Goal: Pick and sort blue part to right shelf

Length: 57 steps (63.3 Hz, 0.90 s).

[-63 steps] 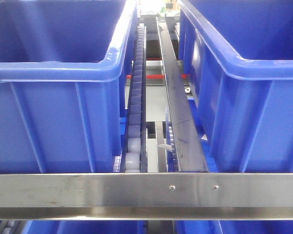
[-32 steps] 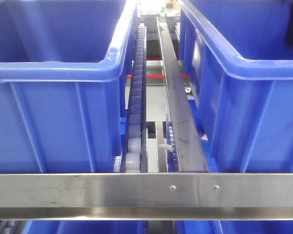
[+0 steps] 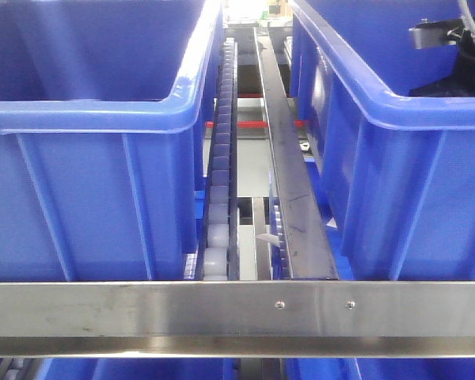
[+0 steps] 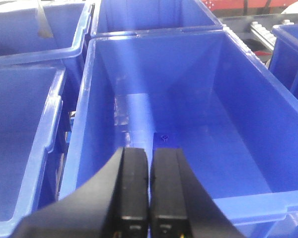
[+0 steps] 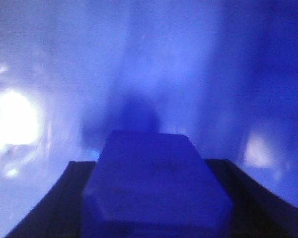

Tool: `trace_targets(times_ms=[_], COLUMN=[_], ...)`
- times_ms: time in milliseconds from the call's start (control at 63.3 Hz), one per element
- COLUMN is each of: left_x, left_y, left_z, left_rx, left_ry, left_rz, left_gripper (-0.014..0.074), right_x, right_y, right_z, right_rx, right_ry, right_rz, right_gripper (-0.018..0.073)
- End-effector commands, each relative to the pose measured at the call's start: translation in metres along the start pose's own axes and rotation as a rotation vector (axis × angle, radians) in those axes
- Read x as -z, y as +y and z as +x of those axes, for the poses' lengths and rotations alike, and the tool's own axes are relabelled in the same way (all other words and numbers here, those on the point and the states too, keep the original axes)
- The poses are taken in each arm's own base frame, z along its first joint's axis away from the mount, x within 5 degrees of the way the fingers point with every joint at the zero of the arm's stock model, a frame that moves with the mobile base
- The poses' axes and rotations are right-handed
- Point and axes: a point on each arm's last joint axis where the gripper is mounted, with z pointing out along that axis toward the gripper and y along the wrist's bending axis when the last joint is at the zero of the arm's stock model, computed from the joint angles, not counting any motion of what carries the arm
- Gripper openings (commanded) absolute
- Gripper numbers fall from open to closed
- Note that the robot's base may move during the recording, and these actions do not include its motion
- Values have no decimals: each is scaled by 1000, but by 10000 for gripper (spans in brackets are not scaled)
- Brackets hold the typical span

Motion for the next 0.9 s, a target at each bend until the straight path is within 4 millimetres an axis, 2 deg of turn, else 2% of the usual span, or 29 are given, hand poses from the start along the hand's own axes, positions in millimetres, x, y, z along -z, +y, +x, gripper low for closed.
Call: trace_targets(times_ms=[0, 47, 126, 221, 332, 458, 521, 616, 727, 821, 853, 885], left_x=[2, 3, 6, 13, 28, 47, 56, 63, 65, 65, 65, 66], left_y=[0, 0, 0, 0, 1, 4, 5, 6, 6, 6, 6, 6], left_z=[-14, -14, -14, -13, -10, -2, 3, 7, 8, 8, 8, 8], left_rx=[6, 6, 10, 12, 11, -3, -6, -4, -3, -3, -3, -3], left_ry=[-87, -91, -99, -121, -158, -182, -190, -194, -197, -199, -199, -201], left_rz=[9, 9, 11, 10, 5, -17, -26, -28, -29, -29, -29, -29], left_gripper=[125, 125, 125, 125, 125, 125, 125, 125, 125, 125, 125, 125], right_x=[29, 29, 29, 30, 40, 70, 93, 125, 163, 185, 192, 200], right_y=[-5, -5, -6, -7, -8, -10, -12, -13, -14, -14, -14, -14], right_z=[-16, -16, -16, -15, -15, -17, -15, -6, 14, 39, 50, 60], right_rx=[16, 18, 27, 44, 46, 40, 35, 28, 19, 8, 4, 1], right_ry=[-140, -140, -135, -127, -148, -225, -277, -346, -423, -463, -479, -504], right_rz=[17, 19, 29, 47, 53, 57, 60, 59, 61, 51, 46, 43], right_gripper=[400, 505, 618, 590, 590, 590, 579, 482, 255, 64, 20, 29])
